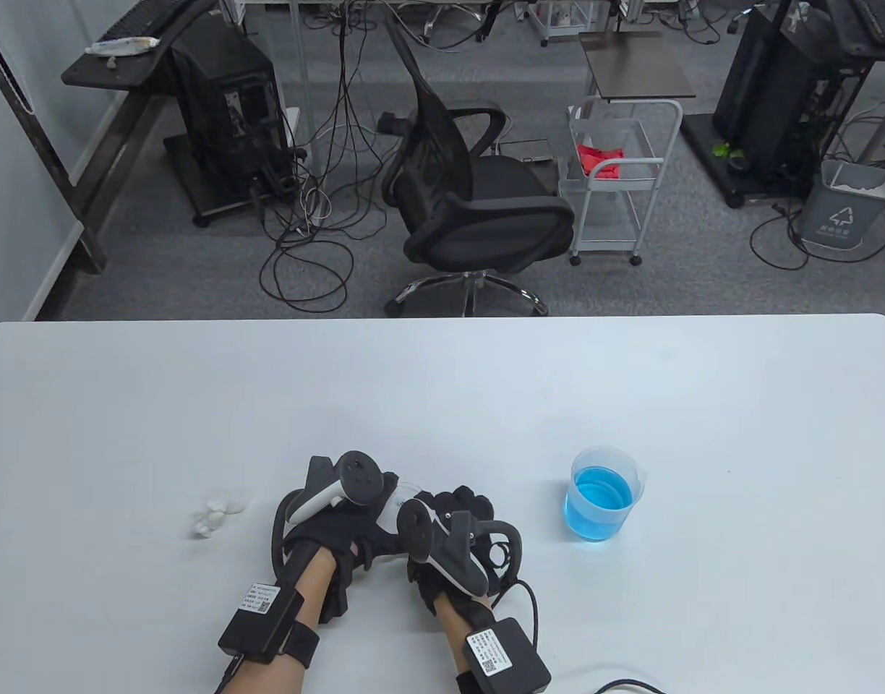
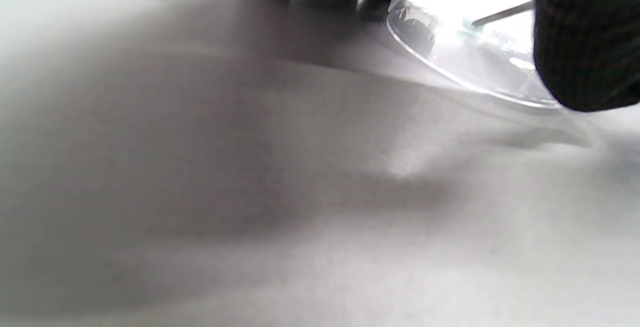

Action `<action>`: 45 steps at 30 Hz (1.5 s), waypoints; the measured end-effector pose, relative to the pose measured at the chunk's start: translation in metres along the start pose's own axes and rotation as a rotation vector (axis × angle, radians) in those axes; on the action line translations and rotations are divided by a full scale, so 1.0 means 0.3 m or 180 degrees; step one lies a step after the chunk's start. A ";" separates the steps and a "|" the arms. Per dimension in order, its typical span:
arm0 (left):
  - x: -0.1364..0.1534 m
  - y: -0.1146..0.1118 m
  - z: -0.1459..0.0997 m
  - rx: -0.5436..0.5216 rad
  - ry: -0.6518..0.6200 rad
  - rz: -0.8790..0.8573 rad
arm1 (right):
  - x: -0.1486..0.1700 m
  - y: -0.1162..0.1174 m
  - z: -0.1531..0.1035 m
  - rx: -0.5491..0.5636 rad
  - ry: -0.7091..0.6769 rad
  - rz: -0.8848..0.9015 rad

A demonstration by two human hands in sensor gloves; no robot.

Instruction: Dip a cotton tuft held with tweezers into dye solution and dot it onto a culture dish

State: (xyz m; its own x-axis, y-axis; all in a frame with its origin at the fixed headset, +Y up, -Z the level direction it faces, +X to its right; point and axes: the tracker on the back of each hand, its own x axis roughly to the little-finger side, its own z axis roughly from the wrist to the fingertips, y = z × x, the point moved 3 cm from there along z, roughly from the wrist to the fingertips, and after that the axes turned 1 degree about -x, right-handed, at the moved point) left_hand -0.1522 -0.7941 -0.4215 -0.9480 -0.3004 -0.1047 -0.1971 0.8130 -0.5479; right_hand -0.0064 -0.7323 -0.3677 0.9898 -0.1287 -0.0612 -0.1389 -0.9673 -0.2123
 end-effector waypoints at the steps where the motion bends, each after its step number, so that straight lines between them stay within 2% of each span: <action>1: 0.000 0.000 0.000 0.0000 0.0000 0.0000 | 0.001 -0.003 0.001 0.0030 0.0013 0.0010; 6: 0.000 0.000 0.000 0.0001 0.0001 0.0003 | 0.004 -0.002 0.001 0.0070 0.0141 -0.0059; 9: 0.000 0.000 0.000 -0.0002 -0.0002 0.0001 | 0.000 0.010 0.005 -0.0017 0.0136 -0.0082; 14: -0.001 0.000 0.000 0.0001 -0.0001 0.0000 | 0.002 -0.001 0.005 0.0097 0.0154 -0.0027; 21: -0.001 -0.001 0.001 0.0001 -0.0003 -0.0002 | -0.007 0.021 0.014 -0.0013 0.0174 -0.0057; 25: -0.001 -0.002 0.001 -0.0001 -0.0004 -0.0005 | -0.006 0.009 0.014 0.0088 0.0178 -0.0027; 30: -0.001 -0.002 0.001 -0.0001 -0.0004 -0.0005 | 0.000 0.019 0.018 -0.0005 0.0225 -0.0107; 39: -0.001 -0.003 0.001 0.0001 -0.0010 -0.0025 | 0.010 0.006 0.015 0.0114 0.0191 0.0075; 45: -0.001 -0.003 0.001 0.0006 -0.0012 -0.0029 | -0.005 0.023 0.020 0.0064 0.0178 -0.0030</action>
State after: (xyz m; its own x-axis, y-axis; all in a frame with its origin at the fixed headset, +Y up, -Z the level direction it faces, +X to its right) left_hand -0.1517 -0.7950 -0.4212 -0.9453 -0.3097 -0.1027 -0.2053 0.8093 -0.5504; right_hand -0.0089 -0.7375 -0.3749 0.9912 -0.1323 -0.0048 -0.1298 -0.9640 -0.2322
